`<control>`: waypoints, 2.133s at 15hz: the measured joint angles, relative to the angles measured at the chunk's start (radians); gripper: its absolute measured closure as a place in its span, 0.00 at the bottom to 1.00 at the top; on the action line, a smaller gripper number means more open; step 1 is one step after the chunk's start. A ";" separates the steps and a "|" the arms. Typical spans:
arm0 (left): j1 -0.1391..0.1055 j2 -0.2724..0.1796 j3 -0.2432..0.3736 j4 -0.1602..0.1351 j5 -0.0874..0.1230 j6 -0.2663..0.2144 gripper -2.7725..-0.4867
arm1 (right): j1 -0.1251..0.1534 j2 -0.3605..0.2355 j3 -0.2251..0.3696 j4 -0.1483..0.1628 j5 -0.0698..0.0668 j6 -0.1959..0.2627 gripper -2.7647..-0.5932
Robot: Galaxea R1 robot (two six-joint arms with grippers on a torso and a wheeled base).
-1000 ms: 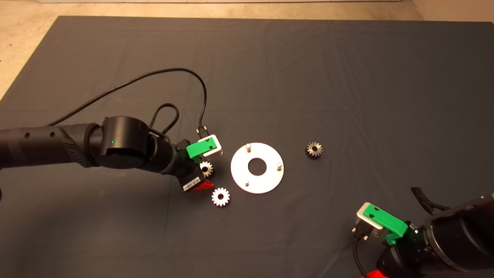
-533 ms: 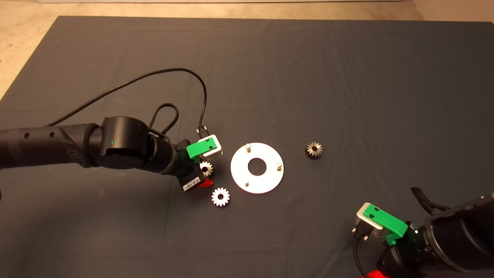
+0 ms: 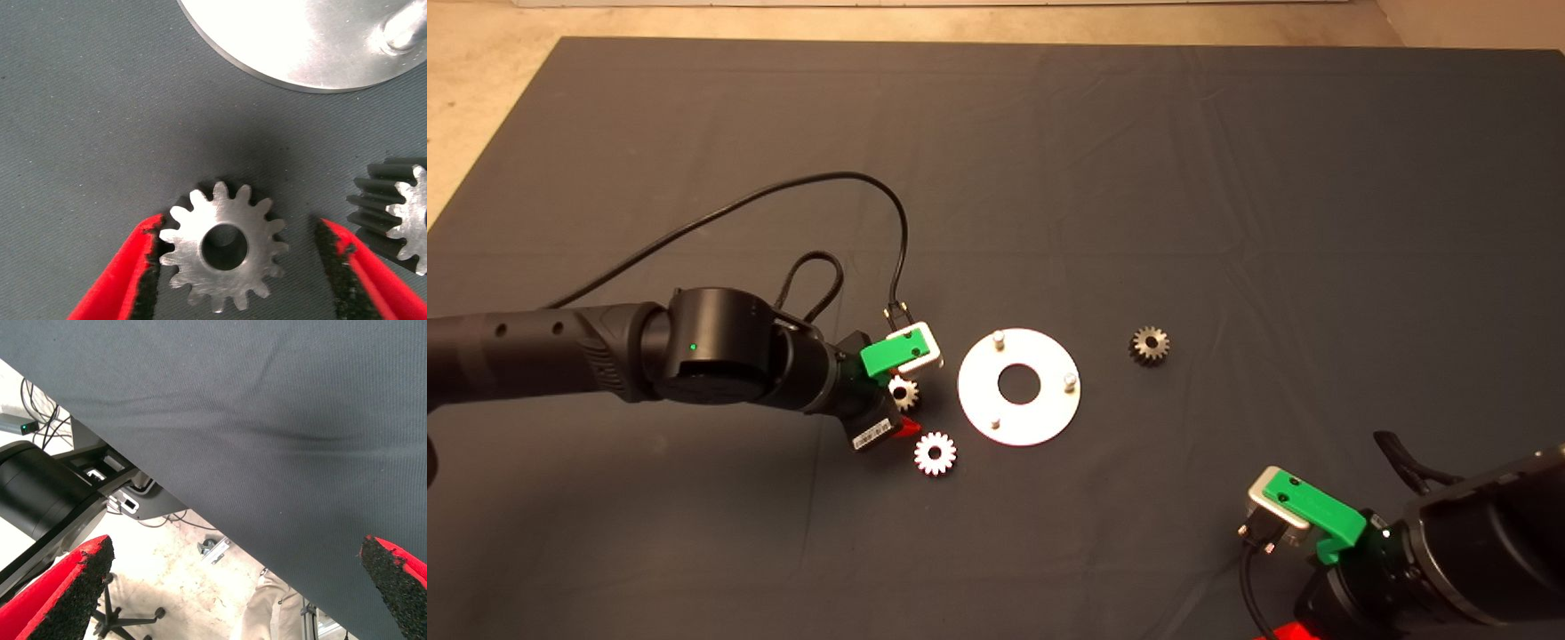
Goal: Install three planetary gears onto the carrier pins
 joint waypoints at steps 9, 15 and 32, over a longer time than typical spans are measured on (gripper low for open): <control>0.000 0.000 -0.002 0.003 -0.001 0.005 0.75 | 0.001 0.000 0.000 0.000 0.000 0.000 0.01; 0.000 -0.019 -0.002 0.002 -0.012 0.011 0.80 | 0.003 -0.025 0.000 0.000 0.001 0.000 0.01; -0.117 0.015 0.056 -0.001 0.004 -0.056 0.88 | 0.064 -0.156 0.000 0.014 -0.004 -0.086 0.01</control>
